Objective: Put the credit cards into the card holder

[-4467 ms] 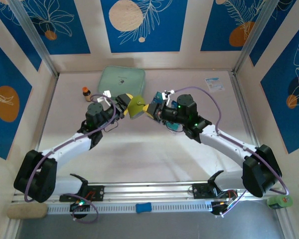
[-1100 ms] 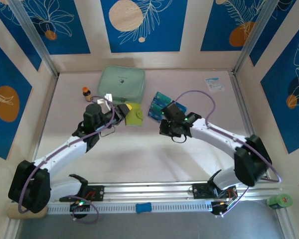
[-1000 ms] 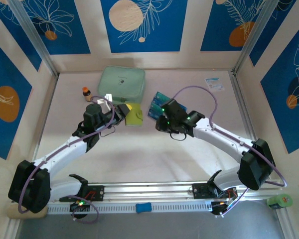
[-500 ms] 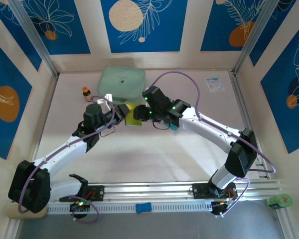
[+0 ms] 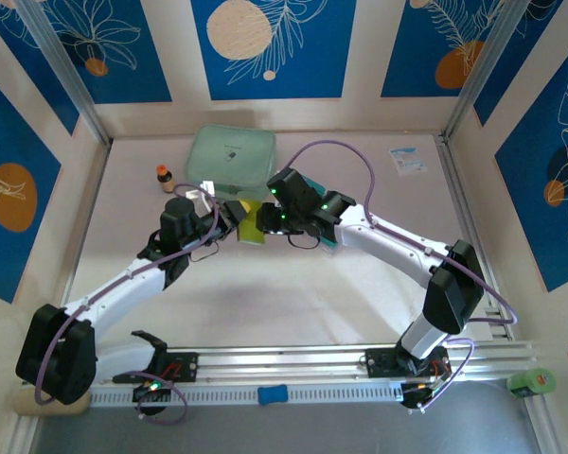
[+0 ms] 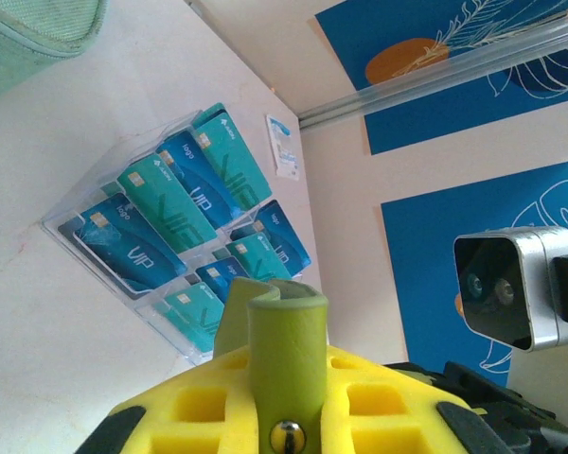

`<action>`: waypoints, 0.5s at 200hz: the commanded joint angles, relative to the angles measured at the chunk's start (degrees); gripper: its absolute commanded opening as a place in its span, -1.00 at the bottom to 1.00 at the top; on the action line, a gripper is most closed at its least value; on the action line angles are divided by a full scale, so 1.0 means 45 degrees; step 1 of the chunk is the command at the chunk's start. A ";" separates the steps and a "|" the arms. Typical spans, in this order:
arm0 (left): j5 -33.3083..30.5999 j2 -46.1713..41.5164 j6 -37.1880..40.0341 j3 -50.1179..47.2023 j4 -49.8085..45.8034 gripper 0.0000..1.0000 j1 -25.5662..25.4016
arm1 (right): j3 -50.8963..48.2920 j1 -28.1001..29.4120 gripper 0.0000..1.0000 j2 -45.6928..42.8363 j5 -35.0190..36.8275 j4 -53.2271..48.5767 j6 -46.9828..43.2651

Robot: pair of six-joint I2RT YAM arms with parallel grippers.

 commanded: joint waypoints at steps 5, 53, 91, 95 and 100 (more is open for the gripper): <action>0.0164 -0.0166 -0.0050 0.0321 0.1043 -1.00 -0.0057 | -0.0436 -0.0317 -0.62 0.0229 0.0289 -0.0483 0.0112; 0.0143 -0.0162 -0.0074 0.0353 0.1102 -1.00 -0.0096 | -0.0755 -0.0317 -1.00 0.0384 -0.0017 -0.0184 0.0262; 0.0124 -0.0126 -0.0076 0.0382 0.1102 -1.00 -0.0135 | -0.1842 -0.0298 -1.00 0.0336 0.0720 -0.0124 0.0718; 0.0124 -0.0124 -0.0091 0.0382 0.1117 -1.00 -0.0135 | -0.2027 -0.0298 -1.00 0.0358 0.0903 -0.0154 0.0789; 0.0108 -0.0104 -0.0112 0.0383 0.1132 -1.00 -0.0135 | -0.2257 -0.0298 -1.00 0.0387 0.1180 -0.0215 0.0894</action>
